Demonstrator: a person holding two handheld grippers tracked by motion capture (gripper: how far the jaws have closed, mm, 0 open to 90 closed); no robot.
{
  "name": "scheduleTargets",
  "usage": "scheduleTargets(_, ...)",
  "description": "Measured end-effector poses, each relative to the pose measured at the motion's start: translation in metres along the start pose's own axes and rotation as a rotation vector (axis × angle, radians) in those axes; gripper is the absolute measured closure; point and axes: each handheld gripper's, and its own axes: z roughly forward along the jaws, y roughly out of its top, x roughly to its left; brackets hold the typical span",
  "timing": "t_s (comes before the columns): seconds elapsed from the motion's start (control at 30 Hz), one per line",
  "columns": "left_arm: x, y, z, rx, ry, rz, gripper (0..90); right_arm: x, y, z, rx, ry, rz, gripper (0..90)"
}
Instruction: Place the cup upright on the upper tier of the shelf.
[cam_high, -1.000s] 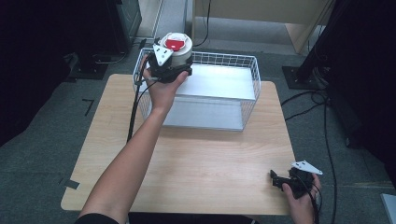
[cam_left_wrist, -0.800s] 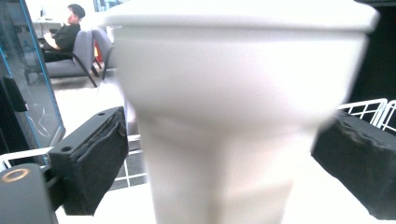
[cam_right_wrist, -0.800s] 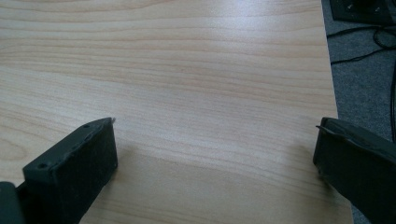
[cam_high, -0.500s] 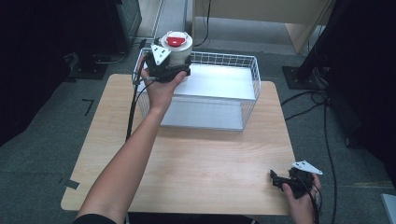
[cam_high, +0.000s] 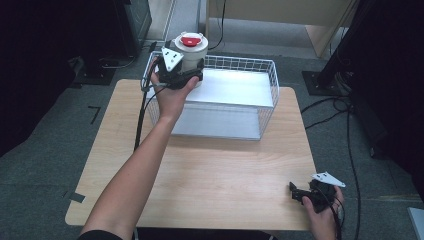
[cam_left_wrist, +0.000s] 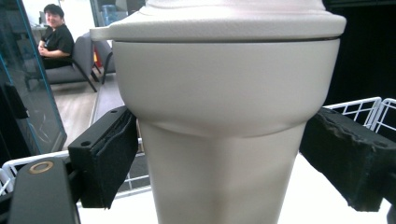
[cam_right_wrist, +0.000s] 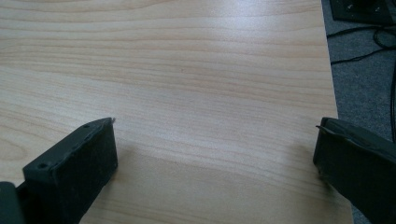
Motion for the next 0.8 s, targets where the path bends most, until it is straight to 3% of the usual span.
scheduleTargets(0.8,0.0014,-0.0004,-0.005,0.007,-0.003,-0.004,10.0,0.0,0.0,0.0,0.0,0.0,0.0,0.0)
